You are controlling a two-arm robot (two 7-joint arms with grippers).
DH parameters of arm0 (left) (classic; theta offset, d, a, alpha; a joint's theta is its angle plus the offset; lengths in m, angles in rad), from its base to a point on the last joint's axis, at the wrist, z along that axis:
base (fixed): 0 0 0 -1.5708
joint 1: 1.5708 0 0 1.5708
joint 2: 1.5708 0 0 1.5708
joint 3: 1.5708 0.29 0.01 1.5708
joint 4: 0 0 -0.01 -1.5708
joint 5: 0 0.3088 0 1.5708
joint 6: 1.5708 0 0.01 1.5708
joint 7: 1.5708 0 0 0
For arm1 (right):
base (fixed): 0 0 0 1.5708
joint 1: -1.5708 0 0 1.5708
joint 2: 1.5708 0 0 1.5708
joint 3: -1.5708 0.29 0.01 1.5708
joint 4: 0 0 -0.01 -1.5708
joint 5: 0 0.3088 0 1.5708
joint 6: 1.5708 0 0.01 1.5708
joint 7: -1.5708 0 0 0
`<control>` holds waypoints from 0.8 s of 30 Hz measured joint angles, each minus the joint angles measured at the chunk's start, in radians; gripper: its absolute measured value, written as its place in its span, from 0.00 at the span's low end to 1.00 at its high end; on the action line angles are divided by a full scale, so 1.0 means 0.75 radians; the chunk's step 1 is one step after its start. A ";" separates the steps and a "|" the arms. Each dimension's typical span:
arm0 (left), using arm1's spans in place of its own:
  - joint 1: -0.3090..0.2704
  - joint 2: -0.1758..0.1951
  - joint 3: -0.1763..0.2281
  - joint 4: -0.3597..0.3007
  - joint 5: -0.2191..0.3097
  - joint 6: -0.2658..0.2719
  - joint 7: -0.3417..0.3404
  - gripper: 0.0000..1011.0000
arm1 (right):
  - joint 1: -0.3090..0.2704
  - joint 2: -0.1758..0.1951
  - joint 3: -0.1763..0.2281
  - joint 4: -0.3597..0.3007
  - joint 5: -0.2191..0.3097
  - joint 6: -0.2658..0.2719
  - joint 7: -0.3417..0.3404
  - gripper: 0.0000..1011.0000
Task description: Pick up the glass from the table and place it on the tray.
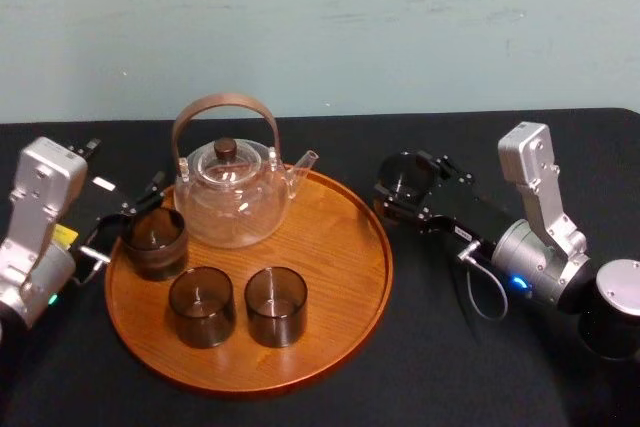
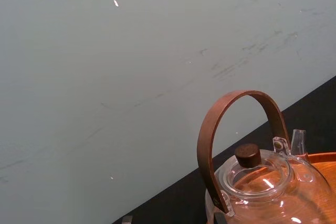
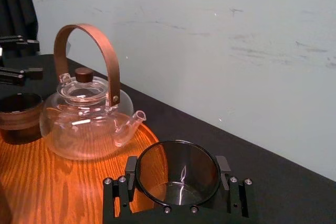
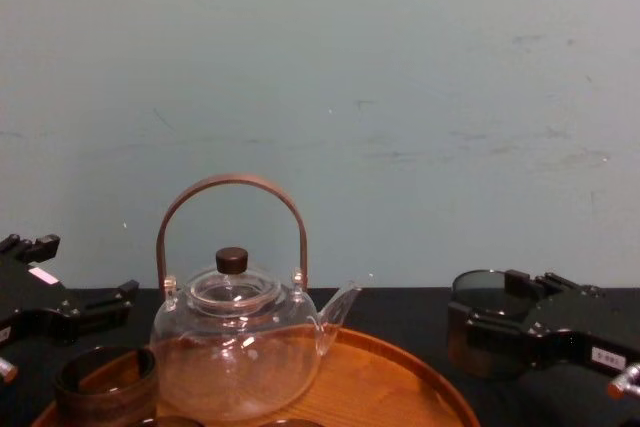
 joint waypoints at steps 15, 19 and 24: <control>0.000 0.000 0.000 0.000 0.000 0.000 0.000 0.99 | -0.012 0.008 -0.030 -0.042 0.012 -0.001 0.016 0.90; 0.000 0.000 0.000 0.000 0.000 0.000 0.000 0.99 | -0.011 0.007 -0.042 -0.047 0.012 -0.001 0.020 0.90; 0.000 0.000 0.000 0.000 0.000 0.000 0.000 0.99 | -0.007 0.004 -0.058 -0.048 0.011 -0.001 0.027 0.90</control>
